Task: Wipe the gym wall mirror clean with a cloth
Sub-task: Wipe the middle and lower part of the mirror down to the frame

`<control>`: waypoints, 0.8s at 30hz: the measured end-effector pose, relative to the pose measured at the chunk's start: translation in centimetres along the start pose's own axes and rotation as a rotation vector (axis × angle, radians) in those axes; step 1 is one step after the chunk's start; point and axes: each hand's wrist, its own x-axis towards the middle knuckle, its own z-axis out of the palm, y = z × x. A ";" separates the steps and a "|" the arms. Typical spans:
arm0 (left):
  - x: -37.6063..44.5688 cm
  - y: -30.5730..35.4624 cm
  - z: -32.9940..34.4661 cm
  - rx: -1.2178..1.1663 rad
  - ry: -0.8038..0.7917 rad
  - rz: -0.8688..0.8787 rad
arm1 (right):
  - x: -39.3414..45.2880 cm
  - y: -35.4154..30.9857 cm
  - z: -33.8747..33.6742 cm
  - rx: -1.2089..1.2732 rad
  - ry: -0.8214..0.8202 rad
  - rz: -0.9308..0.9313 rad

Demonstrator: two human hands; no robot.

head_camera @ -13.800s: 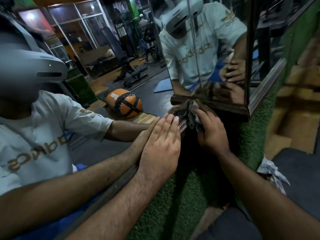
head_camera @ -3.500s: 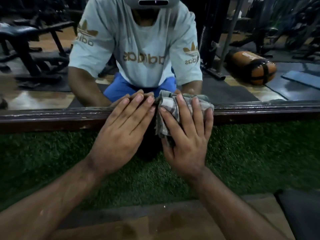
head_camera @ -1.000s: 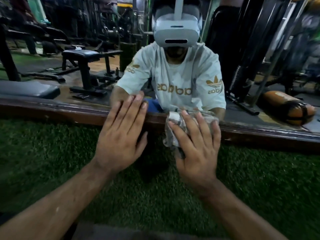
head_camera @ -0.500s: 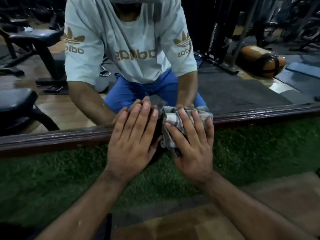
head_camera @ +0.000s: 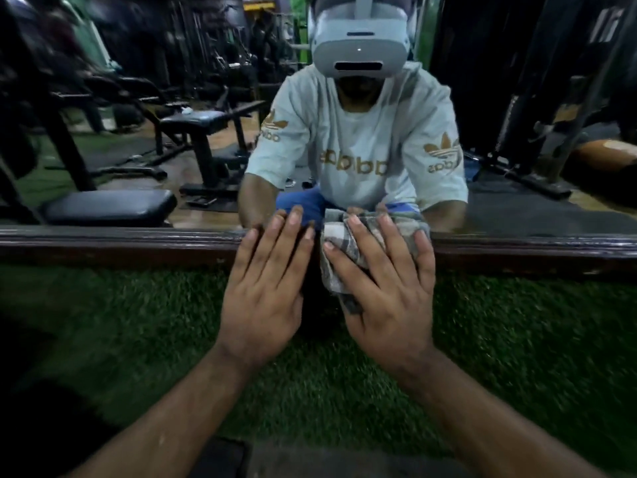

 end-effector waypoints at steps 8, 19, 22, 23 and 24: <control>-1.9 0.3 -1.1 0.099 -0.127 -0.132 | -0.3 -0.8 0.2 0.034 0.009 0.078; -1.8 -1.4 -4.0 -0.012 -0.287 -0.060 | 0.8 -2.5 1.0 0.021 -0.015 0.003; -2.1 -2.5 -4.1 -0.026 -0.274 -0.007 | 1.0 -4.4 1.8 -0.009 -0.013 0.054; -2.4 -3.1 -4.2 -0.018 -0.255 -0.024 | 1.0 -5.3 2.1 -0.018 -0.034 0.033; -2.9 -4.0 -4.3 -0.008 -0.232 -0.068 | 1.1 -6.2 2.4 -0.018 -0.064 -0.006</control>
